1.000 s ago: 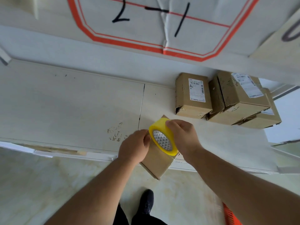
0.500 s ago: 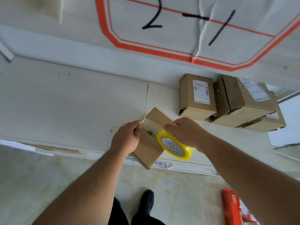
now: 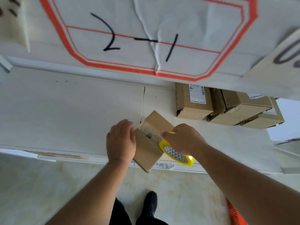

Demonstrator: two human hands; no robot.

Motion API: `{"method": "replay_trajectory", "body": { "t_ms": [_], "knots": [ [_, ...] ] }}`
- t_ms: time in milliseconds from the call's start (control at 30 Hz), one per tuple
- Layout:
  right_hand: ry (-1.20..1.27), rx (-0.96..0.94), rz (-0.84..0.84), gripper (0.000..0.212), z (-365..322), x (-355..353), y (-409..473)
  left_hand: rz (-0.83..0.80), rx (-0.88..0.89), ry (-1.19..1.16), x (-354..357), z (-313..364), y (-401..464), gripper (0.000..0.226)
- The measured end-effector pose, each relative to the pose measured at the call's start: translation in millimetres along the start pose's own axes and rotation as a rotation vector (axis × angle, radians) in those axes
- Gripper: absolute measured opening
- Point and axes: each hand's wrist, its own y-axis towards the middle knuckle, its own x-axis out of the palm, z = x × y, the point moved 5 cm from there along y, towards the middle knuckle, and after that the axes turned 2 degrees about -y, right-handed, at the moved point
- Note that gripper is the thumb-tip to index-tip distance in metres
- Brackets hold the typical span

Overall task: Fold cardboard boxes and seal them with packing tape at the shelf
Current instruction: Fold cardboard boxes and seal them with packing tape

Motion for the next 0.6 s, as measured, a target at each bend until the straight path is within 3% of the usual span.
{"method": "replay_trajectory", "body": {
  "t_ms": [33, 67, 133, 167, 200, 300, 433, 533, 600],
  "knots": [
    [0.004, 0.006, 0.001, 0.044, 2.1, 1.8, -1.5, 0.088, -0.143, -0.07, -7.5, -3.7, -15.1, 0.024],
    [0.022, 0.017, 0.001, 0.044, 4.3, 2.0, -3.1, 0.098, -0.407, -0.19, -12.0, -8.2, -32.3, 0.045],
    [0.072, 0.034, -0.003, 0.045, 8.1, 1.0, -4.1, -0.141, -1.018, -0.526, 0.4, -5.4, -75.2, 0.09],
    [0.105, 0.036, -0.01, 0.046, 8.9, 1.2, -4.0, -0.286, -1.182, -0.697, 8.7, 4.4, -90.1, 0.097],
    [0.142, 0.04, -0.02, 0.046, 8.2, 1.9, -5.2, -0.395, -1.236, -0.81, 16.3, 12.4, -94.9, 0.094],
    [0.328, 0.066, -0.023, 0.042, 5.7, 8.9, -12.3, -0.44, -1.087, -0.811, 22.1, 10.2, -72.2, 0.068],
    [0.735, 0.161, -0.043, 0.028, 1.1, 26.9, -28.3, -0.581, -0.786, -0.539, 22.1, -1.7, -18.0, 0.046],
    [1.009, 0.275, -0.102, 0.034, -7.6, 53.1, -38.4, -0.682, -0.534, -0.262, 25.8, -9.7, 19.2, 0.078],
    [1.111, 0.282, -0.126, 0.035, -14.4, 64.6, -39.9, -0.676, -0.414, -0.026, 22.7, -1.4, 39.0, 0.081]
  ]
}}
